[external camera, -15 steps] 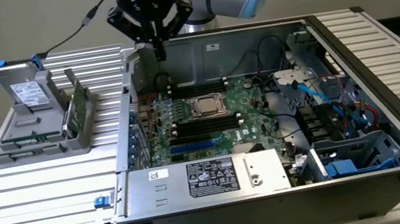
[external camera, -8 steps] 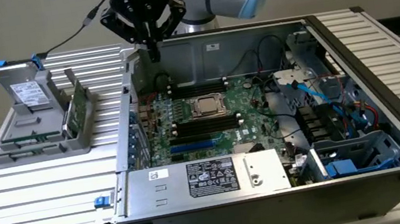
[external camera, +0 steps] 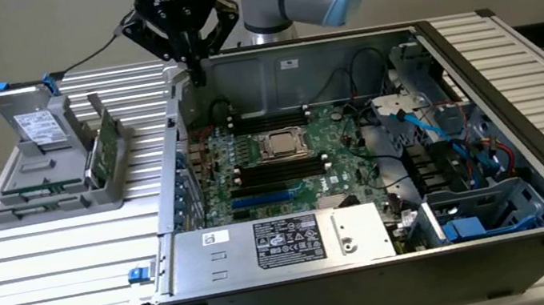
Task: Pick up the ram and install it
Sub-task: 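Reach for the ram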
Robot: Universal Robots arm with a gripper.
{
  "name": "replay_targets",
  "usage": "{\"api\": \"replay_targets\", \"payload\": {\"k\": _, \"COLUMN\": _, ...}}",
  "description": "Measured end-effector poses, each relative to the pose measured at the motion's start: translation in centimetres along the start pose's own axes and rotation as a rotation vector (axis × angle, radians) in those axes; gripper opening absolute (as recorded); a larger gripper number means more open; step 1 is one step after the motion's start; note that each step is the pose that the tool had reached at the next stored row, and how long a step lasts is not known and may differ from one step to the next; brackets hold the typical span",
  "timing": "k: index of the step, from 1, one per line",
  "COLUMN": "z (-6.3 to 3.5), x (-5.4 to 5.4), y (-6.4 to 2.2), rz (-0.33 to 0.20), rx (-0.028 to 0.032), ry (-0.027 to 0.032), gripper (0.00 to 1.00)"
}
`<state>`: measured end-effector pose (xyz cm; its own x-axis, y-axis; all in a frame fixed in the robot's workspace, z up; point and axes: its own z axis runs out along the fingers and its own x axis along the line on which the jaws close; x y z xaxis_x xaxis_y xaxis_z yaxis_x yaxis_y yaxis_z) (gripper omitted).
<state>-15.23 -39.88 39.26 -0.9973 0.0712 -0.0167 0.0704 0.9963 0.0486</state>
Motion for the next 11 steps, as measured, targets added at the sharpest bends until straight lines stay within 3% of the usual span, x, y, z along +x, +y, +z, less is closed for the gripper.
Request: {"api": "replay_targets", "payload": {"k": 11, "z": -0.06, "x": 3.1, "y": -0.22, "rz": 0.0, "rx": 0.0002, "ry": 0.003, "gripper": 0.11}}
